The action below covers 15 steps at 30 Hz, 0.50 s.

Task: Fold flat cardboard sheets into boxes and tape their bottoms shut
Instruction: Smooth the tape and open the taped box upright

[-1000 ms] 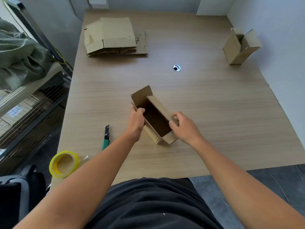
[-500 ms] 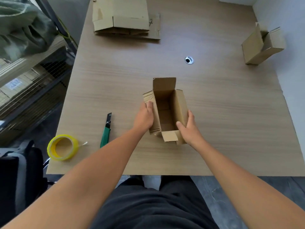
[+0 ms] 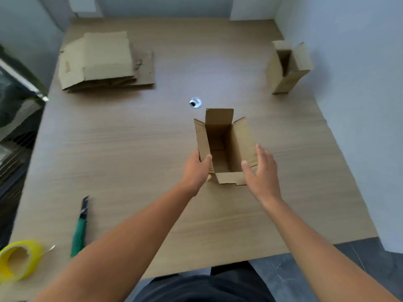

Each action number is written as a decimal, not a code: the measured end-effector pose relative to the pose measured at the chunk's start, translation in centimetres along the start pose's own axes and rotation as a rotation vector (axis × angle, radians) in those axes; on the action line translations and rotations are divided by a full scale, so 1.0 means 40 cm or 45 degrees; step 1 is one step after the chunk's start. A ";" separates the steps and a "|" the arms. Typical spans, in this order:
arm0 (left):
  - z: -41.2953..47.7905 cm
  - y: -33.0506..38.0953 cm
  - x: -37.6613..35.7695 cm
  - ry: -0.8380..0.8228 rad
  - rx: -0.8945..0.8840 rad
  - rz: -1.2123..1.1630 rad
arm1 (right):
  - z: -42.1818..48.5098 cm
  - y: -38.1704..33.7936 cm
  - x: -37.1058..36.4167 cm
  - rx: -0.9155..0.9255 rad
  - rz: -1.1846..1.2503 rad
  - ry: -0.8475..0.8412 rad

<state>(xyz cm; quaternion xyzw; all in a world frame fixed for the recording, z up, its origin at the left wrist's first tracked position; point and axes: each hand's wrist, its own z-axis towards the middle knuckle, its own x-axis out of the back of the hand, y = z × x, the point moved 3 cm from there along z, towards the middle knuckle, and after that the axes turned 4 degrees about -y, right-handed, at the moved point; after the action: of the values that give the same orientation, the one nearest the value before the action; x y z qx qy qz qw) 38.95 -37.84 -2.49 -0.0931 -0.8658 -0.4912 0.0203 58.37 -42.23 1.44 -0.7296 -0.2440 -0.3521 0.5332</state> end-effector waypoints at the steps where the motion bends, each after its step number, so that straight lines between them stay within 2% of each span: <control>1: 0.038 0.030 -0.059 -0.019 0.005 -0.001 | 0.035 0.036 0.052 0.009 -0.033 0.012; 10: 0.356 0.310 -0.622 -0.177 -0.027 0.010 | 0.374 0.350 0.425 0.004 -0.261 0.081; 15: 0.424 0.391 -0.769 -0.176 0.005 0.033 | 0.497 0.390 0.531 0.034 -0.361 0.070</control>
<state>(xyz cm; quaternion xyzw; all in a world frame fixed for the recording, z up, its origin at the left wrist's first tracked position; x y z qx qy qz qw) 72.94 -19.89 -1.92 -0.1378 -0.8648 -0.4817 -0.0329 88.27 -28.63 4.78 -0.6707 -0.3347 -0.4403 0.4942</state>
